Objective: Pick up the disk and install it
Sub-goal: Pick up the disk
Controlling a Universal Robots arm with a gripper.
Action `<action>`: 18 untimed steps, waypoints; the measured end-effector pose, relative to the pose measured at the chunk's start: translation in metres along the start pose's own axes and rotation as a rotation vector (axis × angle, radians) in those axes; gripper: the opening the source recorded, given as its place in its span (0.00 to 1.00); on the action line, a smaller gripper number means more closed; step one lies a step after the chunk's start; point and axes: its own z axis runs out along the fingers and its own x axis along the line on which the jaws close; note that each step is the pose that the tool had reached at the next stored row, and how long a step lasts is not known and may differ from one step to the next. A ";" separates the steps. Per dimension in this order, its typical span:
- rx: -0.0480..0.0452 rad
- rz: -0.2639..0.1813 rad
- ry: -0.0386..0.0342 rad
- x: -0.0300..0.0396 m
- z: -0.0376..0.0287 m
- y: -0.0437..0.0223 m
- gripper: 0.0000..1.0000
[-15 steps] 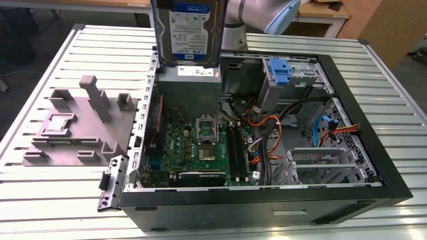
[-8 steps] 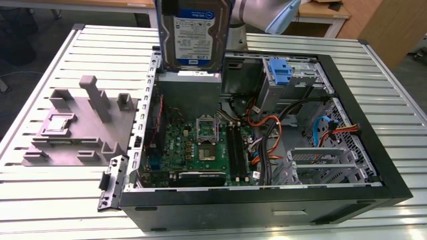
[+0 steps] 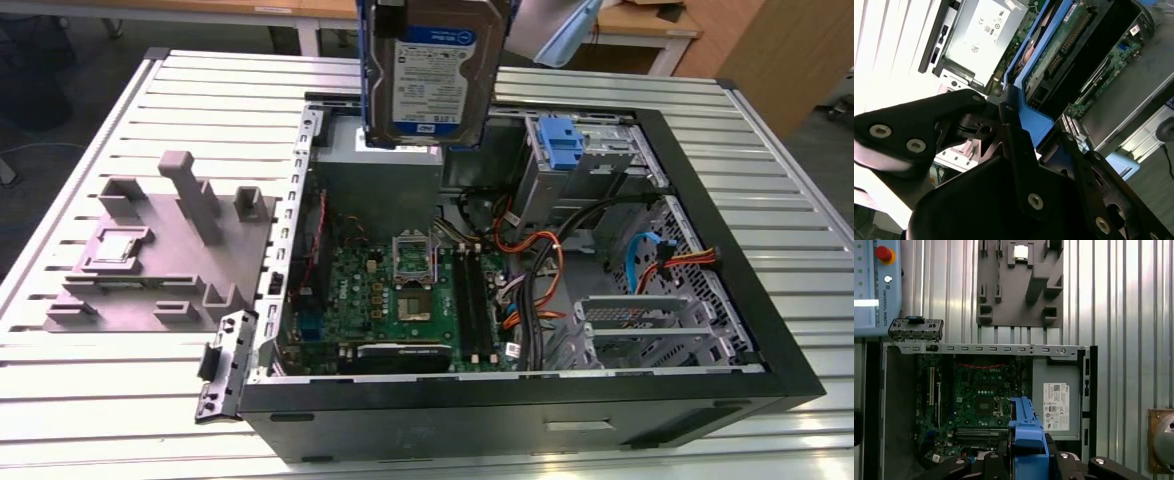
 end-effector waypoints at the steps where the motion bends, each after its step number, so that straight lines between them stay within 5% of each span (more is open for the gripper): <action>1: 0.0001 0.000 -0.0001 0.0009 0.0006 -0.0012 0.37; 7: 0.0005 0.000 -0.0001 0.0104 0.0043 -0.0035 0.37; 13: 0.0004 0.000 0.0002 0.0123 0.0065 -0.0186 0.37; 18: 0.0006 0.003 0.0001 0.0160 0.0087 -0.0207 0.37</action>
